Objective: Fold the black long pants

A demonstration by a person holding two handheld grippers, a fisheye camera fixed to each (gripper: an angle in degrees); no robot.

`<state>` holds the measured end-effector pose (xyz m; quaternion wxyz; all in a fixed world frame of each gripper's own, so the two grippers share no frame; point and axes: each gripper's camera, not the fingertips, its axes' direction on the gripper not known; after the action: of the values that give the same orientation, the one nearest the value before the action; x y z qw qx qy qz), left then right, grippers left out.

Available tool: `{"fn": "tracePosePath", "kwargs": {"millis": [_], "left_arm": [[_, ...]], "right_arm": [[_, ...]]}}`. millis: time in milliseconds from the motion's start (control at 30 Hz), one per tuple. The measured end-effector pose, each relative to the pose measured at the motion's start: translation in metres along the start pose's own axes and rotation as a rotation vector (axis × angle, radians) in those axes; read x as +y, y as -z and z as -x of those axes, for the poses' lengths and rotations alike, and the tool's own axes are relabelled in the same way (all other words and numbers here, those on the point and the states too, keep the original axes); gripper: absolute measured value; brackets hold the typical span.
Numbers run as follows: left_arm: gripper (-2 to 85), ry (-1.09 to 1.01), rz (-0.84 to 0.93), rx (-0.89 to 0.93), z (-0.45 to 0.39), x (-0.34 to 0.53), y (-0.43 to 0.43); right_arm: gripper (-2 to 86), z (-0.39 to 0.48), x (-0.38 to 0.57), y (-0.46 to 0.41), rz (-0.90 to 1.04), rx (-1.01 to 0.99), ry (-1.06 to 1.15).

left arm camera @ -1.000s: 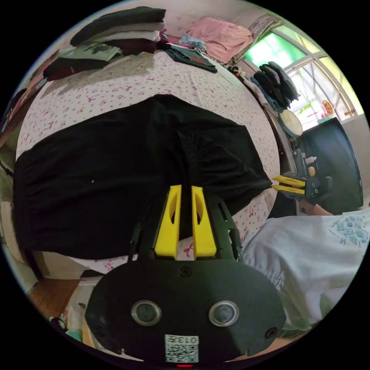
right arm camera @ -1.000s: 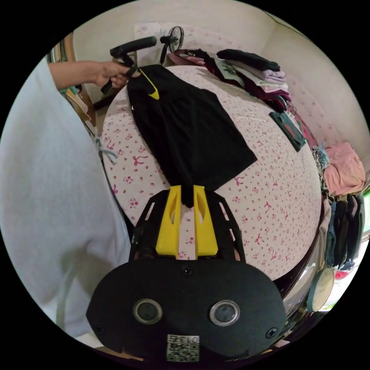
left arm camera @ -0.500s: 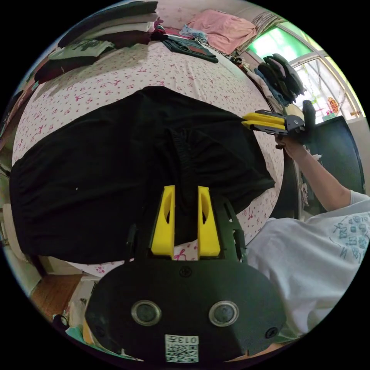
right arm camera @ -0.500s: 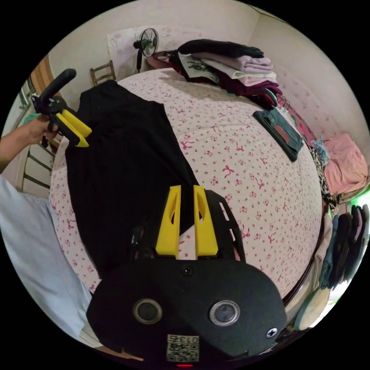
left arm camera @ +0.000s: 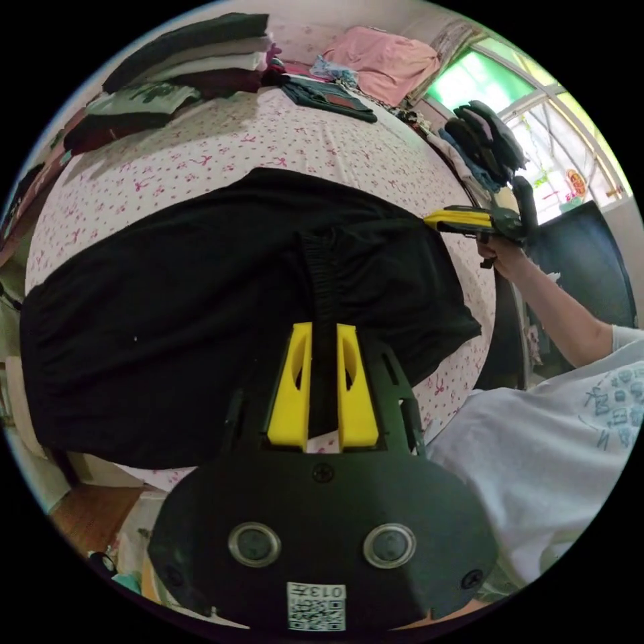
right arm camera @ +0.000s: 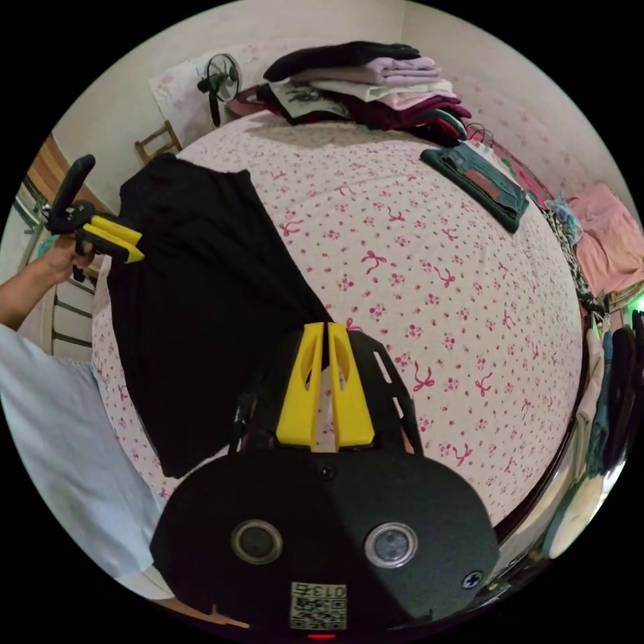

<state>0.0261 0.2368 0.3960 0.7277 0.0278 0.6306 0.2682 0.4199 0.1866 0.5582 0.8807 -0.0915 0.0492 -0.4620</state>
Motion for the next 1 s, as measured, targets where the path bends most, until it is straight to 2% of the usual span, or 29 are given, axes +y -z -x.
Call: {"fn": "tracePosePath", "kwargs": {"millis": [100,200,367,433,467,567,667,733,867,1000], "left_arm": [[6.1,0.019,-0.062,-0.001,0.001,0.018,0.014],[6.4,0.028,-0.097,0.02,-0.002,0.029,0.018],[4.3,-0.041,-0.079,-0.034,-0.035,0.02,-0.011],[2.7,-0.044,-0.047,-0.085,-0.042,0.02,-0.028],[2.1,-0.036,-0.075,-0.092,-0.043,0.025,-0.031],[1.3,-0.009,-0.096,-0.039,-0.043,0.038,-0.033],[0.9,-0.108,-0.154,-0.11,-0.075,0.053,-0.027],[0.7,-0.185,-0.156,-0.107,-0.102,0.06,-0.032],[0.2,-0.353,-0.064,-0.129,-0.163,0.072,-0.076],[-0.2,-0.347,0.035,-0.142,-0.178,0.087,-0.122]], "right_arm": [[0.9,-0.005,0.008,0.024,-0.086,0.03,-0.077],[0.5,0.012,0.011,0.041,-0.126,0.063,-0.039],[0.1,0.045,0.002,0.02,-0.077,0.142,0.08],[0.0,0.04,0.001,0.0,0.029,0.159,0.05],[0.0,0.038,0.003,0.003,-0.01,0.145,0.047],[-0.1,0.023,0.011,0.009,0.029,0.135,-0.029],[0.1,0.024,0.028,0.036,-0.076,0.109,-0.018],[0.2,0.04,0.044,0.053,-0.108,0.023,0.042],[0.3,0.078,0.074,0.06,-0.071,-0.084,0.124],[0.3,0.108,0.106,0.048,0.003,-0.082,0.102]]}}
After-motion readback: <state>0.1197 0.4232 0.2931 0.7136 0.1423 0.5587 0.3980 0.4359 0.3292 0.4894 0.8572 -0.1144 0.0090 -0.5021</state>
